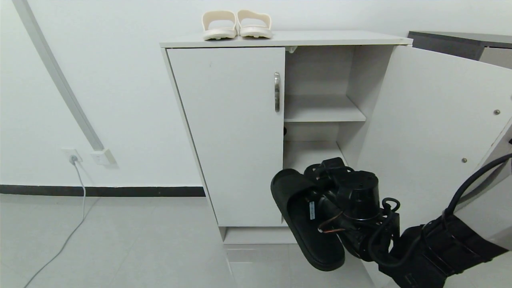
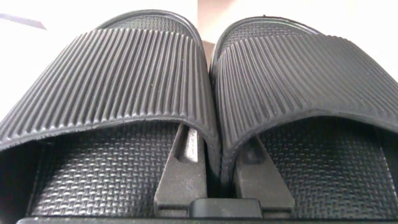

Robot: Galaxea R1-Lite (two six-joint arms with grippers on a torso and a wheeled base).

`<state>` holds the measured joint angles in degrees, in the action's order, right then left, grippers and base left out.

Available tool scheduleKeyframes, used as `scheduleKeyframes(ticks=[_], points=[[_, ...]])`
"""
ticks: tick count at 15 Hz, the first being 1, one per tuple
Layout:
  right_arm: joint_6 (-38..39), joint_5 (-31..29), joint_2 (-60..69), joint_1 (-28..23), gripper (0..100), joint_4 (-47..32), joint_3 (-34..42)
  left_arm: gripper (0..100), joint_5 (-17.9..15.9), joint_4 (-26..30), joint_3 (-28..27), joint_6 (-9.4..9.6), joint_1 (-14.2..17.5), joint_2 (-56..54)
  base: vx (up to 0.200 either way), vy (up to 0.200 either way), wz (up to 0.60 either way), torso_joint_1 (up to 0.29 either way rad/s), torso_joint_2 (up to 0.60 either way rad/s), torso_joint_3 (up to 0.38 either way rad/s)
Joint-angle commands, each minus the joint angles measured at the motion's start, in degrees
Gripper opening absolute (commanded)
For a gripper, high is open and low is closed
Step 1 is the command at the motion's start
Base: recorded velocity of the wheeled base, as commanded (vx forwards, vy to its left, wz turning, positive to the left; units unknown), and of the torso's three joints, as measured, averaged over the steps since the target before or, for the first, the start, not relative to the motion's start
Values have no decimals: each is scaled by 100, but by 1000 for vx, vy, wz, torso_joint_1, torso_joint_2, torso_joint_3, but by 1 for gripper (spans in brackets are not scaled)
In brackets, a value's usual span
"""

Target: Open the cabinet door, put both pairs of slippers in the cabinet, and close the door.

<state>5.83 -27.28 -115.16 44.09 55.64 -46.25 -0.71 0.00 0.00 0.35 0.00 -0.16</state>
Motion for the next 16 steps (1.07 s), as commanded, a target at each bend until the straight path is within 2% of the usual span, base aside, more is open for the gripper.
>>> scheduleKeyframes(ticks=[1, 3, 7, 10, 16], points=[[33, -313, -50, 196, 0, -229, -420, 0, 0, 0, 0, 0, 0, 16, 0, 0, 0, 0, 0, 0], [367, -972, -331, 328, 0, -466, -947, 0, 0, -9, 0, 9, 0, 16, 0, -100, 0, -1, 4, 1], [490, -1385, -516, 222, 0, -677, -1105, 0, 0, -9, 0, 9, 0, 16, 0, -200, 0, 1, -1, 0], [490, -1438, -551, 214, 0, -668, -1097, 0, 0, -9, 0, 9, 0, 16, 0, -200, 0, 4, -1, 4], [481, -1447, -674, 99, 0, -659, -1088, 0, 0, -9, 0, 9, 0, 16, 0, 0, 0, 0, 0, 0]])
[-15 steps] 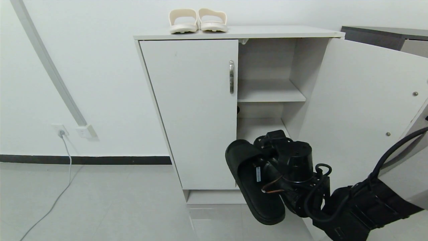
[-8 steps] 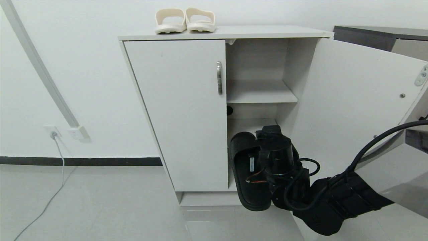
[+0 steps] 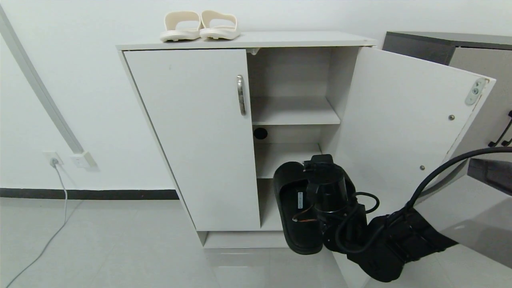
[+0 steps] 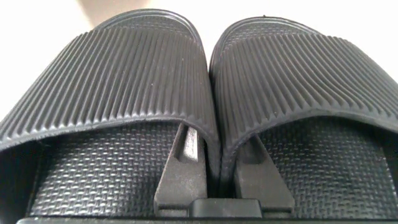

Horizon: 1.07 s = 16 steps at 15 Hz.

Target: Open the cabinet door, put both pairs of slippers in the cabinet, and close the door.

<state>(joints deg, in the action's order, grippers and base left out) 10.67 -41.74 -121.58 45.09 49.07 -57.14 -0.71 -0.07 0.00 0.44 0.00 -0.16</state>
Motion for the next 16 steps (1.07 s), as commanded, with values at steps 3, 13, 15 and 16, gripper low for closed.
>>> scheduleKeyframes(ticks=[3, 13, 15, 16], points=[[-3, -1, -182, -168, 0, 15, -17, 0, 0, -1, 0, 0, 0, 16, 0, 0, 0, 0, 0, 0], [-21, 61, -349, -493, 0, 42, -17, 0, 0, -1, 0, -26, 0, 16, 0, 0, 0, 0, 0, 0], [-21, 70, -349, -501, 0, 42, -8, 0, 9, -1, 0, -26, 0, 16, 0, 0, 0, 0, 0, 0], [-21, 70, -349, -501, 0, 42, -8, 0, 9, -1, 0, -26, 0, 16, 0, 0, 0, 0, 0, 0]])
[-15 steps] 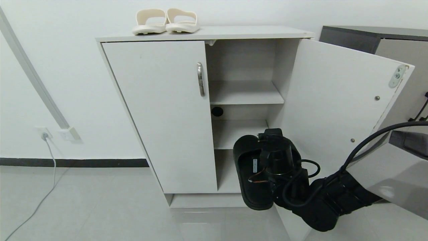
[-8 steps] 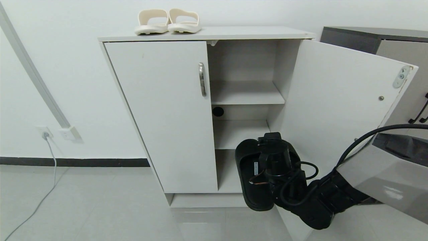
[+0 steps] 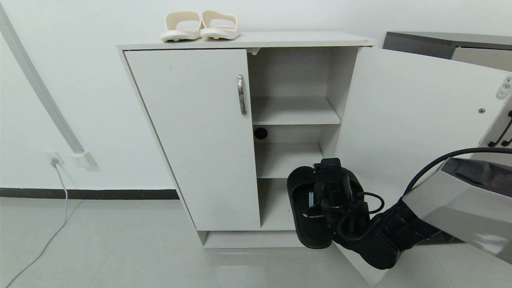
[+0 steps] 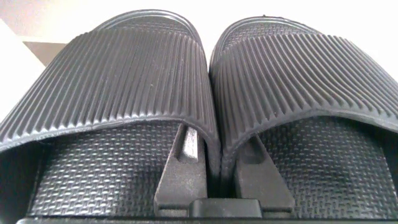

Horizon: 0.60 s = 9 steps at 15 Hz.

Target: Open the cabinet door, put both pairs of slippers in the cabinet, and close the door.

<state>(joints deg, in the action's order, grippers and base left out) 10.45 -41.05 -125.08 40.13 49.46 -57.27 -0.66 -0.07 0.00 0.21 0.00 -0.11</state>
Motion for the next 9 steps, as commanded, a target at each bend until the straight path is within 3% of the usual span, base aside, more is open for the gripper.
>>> scheduleKeyframes(ticks=[1, 5, 9], points=[[1, 0, 1, -5, 0, 3, 5, 0, 4, -1, 0, -3, 0, 11, 0, 0, 0, 0, 0, 0], [1, 9, 18, 56, 0, 64, -3, 0, -4, -1, 0, -3, 0, 11, 0, 0, 0, 0, 0, 0], [-16, 413, -34, 329, 0, 90, -267, 0, -4, -1, 0, 6, 0, 11, 0, 0, 0, 0, 0, 0]])
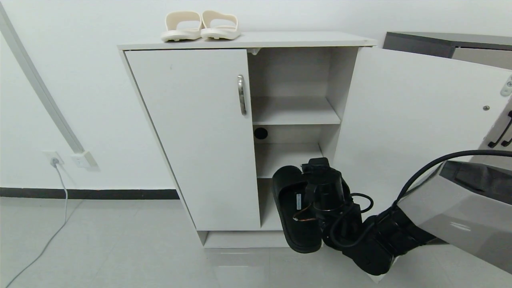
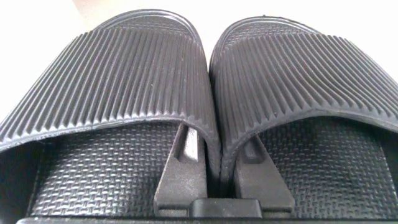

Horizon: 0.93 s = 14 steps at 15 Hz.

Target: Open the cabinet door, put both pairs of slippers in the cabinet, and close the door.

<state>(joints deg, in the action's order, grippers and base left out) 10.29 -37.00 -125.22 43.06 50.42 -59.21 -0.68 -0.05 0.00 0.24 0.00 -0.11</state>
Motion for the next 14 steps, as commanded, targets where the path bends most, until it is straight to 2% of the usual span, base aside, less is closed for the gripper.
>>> scheduleKeyframes(ticks=[1, 14], points=[[-1, 17, -248, 27, 0, -15, -354, 0, -2, -4, 0, 2, 0, 11, 0, 0, 0, 0, 0, 0], [35, 26, -661, 27, 0, 20, -513, 0, -2, -4, 0, 2, 0, 11, 0, 0, 0, 0, 0, 0]])
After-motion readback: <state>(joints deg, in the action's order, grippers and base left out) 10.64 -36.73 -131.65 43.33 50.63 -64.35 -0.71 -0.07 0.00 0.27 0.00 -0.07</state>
